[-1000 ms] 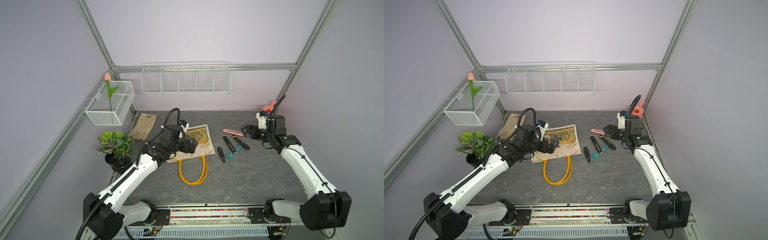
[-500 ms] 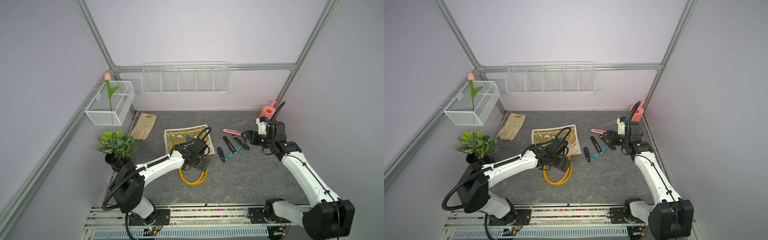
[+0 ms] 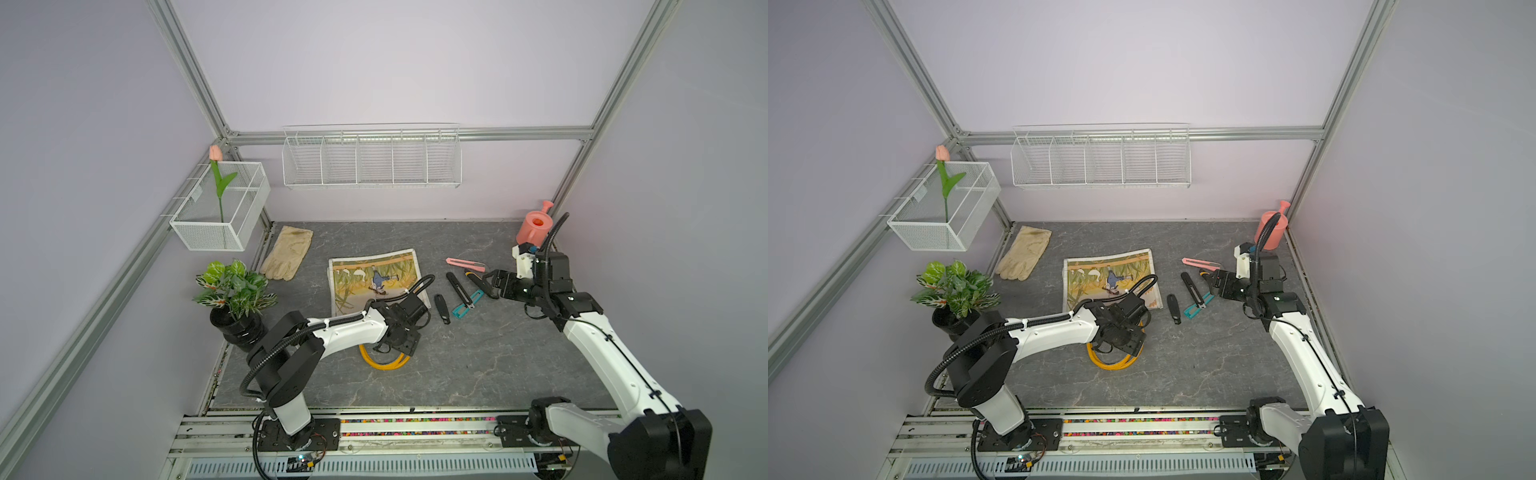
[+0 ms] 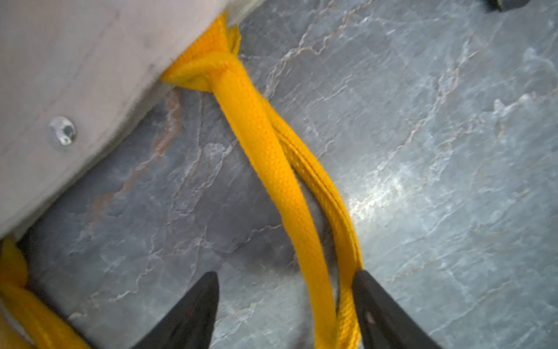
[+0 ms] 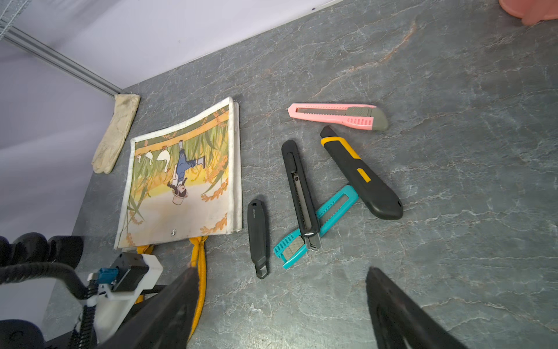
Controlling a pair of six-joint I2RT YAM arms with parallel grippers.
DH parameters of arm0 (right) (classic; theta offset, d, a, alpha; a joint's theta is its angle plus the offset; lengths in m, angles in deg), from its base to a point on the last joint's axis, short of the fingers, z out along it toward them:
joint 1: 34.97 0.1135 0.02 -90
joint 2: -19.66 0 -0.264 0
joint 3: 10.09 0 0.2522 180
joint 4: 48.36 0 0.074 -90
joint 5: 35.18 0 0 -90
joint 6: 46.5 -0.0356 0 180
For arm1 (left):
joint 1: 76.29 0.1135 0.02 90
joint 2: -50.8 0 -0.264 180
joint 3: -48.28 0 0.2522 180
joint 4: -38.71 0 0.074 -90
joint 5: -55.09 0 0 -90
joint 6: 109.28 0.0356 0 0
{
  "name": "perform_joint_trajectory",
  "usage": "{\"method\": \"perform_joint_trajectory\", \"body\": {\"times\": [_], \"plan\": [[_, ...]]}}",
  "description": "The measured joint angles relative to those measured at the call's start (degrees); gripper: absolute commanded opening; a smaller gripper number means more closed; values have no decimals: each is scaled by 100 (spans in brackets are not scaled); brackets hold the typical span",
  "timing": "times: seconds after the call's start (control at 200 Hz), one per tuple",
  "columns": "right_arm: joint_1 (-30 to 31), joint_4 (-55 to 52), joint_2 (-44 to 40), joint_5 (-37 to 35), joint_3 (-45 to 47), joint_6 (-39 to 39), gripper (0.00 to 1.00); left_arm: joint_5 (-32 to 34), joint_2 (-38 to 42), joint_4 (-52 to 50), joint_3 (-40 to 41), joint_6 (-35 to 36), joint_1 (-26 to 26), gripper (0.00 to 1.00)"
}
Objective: Place the art knife into the pouch
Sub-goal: Open the pouch at the center of the board.
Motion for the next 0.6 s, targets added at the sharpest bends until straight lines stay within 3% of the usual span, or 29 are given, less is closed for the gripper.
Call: {"method": "perform_joint_trajectory", "body": {"times": [0.14, 0.39, 0.41, 0.48, 0.6], "plan": [[0, -4, -44, 0, 61, 0, 88, -33, -48, 81, 11, -63, 0, 47], [0, 37, -140, 7, 299, -4, 89, -114, -44, 177, 245, -109, 0, 32], [0, 39, -140, 13, 315, -7, 89, -116, -42, 186, 254, -103, 0, 29], [2, 39, -140, 26, 337, -24, 89, -105, -42, 210, 269, -149, 2, 0], [48, 61, -149, 59, 382, -46, 89, -122, -26, 234, 282, -131, 0, 0]]}}
